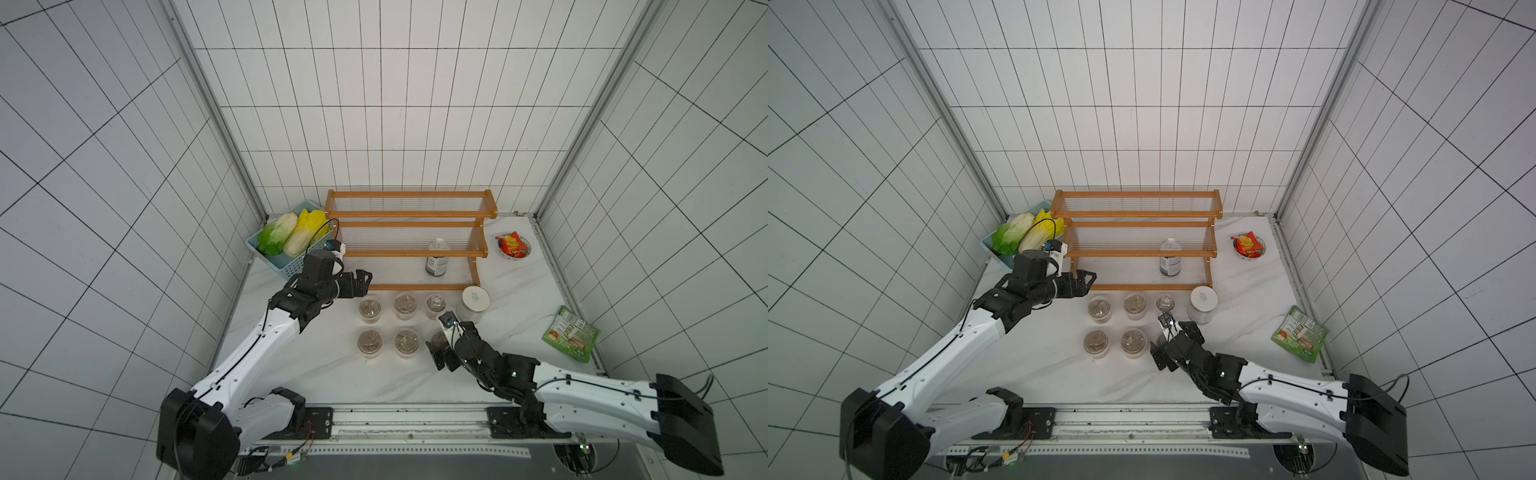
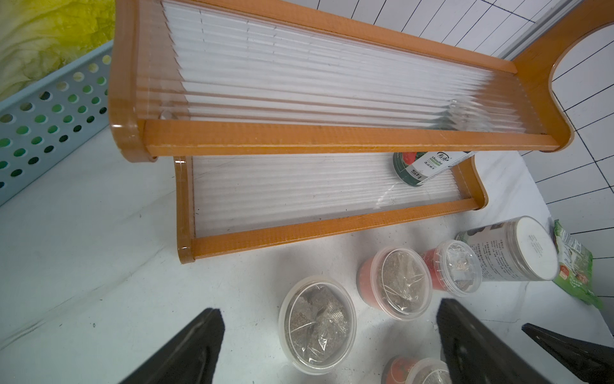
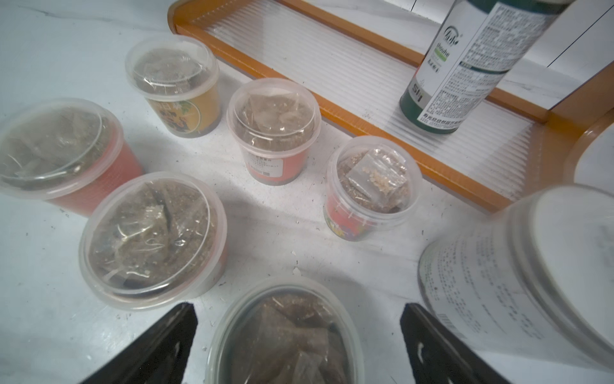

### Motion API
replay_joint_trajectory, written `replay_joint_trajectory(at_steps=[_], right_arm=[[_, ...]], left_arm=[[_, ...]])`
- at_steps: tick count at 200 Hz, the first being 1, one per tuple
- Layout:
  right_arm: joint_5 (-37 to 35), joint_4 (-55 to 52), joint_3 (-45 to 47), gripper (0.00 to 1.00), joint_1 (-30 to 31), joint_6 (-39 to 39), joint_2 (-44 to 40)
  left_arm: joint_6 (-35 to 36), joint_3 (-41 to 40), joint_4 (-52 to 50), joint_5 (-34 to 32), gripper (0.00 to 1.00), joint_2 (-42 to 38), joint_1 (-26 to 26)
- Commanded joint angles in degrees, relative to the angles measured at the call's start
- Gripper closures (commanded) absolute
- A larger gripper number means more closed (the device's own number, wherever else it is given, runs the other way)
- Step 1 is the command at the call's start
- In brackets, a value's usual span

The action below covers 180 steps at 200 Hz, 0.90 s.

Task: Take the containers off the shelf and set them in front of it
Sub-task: 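Place the container at the center of the board, then pick up a container from the shelf.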

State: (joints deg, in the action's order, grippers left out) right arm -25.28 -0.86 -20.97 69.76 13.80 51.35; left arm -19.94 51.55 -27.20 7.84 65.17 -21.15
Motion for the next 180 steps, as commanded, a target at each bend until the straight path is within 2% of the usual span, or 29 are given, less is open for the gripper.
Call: replay_joint_trajectory(at_steps=[1,26,41,85,120,180], right_arm=[[-3.1,-5.4,-4.1,0.01,-0.1,0.0,-5.6],[-4.8,-7.0,-8.0,0.01,-3.2,-2.3,-4.9],[-2.2,-5.0,-10.0,0.01,-8.4,-3.3,-0.8],[3.8,13.8,-14.3,0.01,-21.3,-9.4,14.1],[10.9,23.6,-18.4,0.01,-29.6,-9.8,26.8],[20.6,35.7,-22.8,0.01,-35.5,-12.3,40.4]], left_arm=[[0.0,1.4,1.1,0.6,0.01,-0.4,0.4],[-0.1,1.4,1.2,0.8,0.02,-0.5,0.4],[-0.1,1.4,1.2,1.0,0.02,-0.6,0.4],[-0.1,1.4,1.2,1.0,0.02,-1.1,0.4],[0.1,1.3,1.0,0.4,0.01,-1.3,0.4],[0.3,1.3,0.8,0.0,0.02,-1.0,0.4]])
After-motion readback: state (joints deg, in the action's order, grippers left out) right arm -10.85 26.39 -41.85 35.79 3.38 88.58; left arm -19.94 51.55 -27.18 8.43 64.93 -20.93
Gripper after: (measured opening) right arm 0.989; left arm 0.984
